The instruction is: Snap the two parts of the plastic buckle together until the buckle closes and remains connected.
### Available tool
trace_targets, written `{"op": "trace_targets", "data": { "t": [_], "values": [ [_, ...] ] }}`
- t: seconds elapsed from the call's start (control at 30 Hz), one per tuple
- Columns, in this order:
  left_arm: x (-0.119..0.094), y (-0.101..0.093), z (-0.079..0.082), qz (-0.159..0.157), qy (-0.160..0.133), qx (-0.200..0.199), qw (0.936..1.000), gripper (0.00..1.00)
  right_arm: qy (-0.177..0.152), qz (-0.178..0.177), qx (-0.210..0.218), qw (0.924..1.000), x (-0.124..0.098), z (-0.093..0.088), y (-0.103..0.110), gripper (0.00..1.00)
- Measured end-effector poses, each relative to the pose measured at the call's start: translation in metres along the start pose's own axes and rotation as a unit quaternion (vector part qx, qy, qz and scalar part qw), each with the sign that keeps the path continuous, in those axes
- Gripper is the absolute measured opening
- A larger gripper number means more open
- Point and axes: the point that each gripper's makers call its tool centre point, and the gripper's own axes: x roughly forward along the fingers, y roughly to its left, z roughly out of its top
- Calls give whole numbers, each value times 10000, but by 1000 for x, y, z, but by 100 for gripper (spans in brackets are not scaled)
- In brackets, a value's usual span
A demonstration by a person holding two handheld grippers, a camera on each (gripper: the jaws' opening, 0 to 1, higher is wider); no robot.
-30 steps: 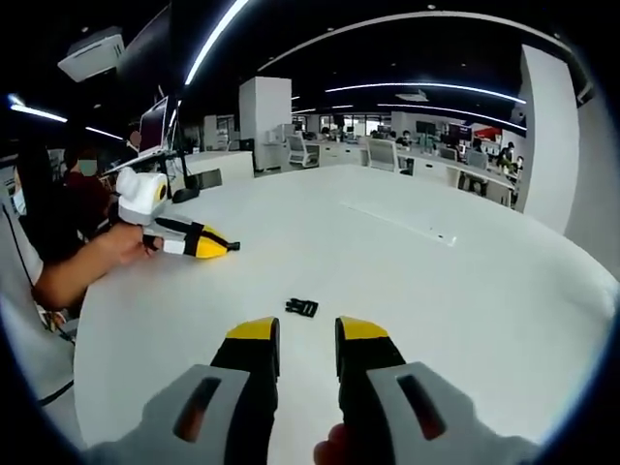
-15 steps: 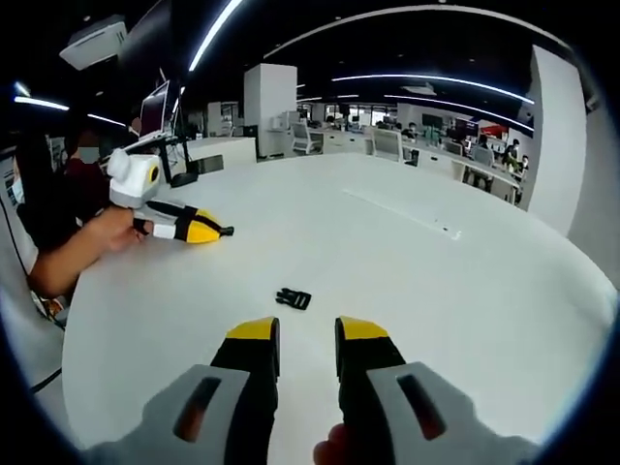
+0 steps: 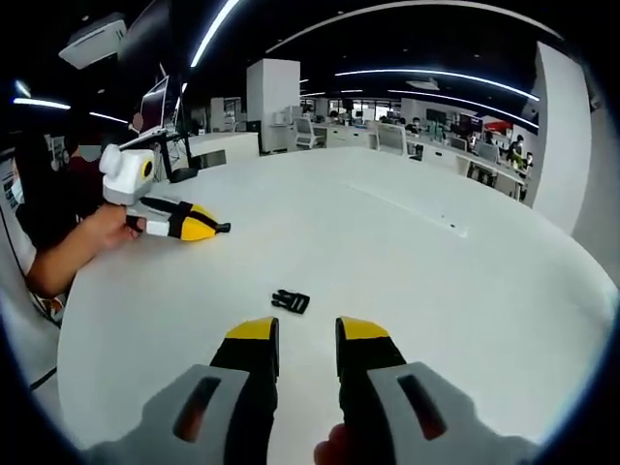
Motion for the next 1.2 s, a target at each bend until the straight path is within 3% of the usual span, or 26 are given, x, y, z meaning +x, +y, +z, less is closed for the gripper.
{"op": "trace_targets", "data": {
  "t": [1.2],
  "values": [
    [1,-1,0,7,7,30,10000,12,331,26,-173,9993,31,-7,-1,25]
  ]
}}
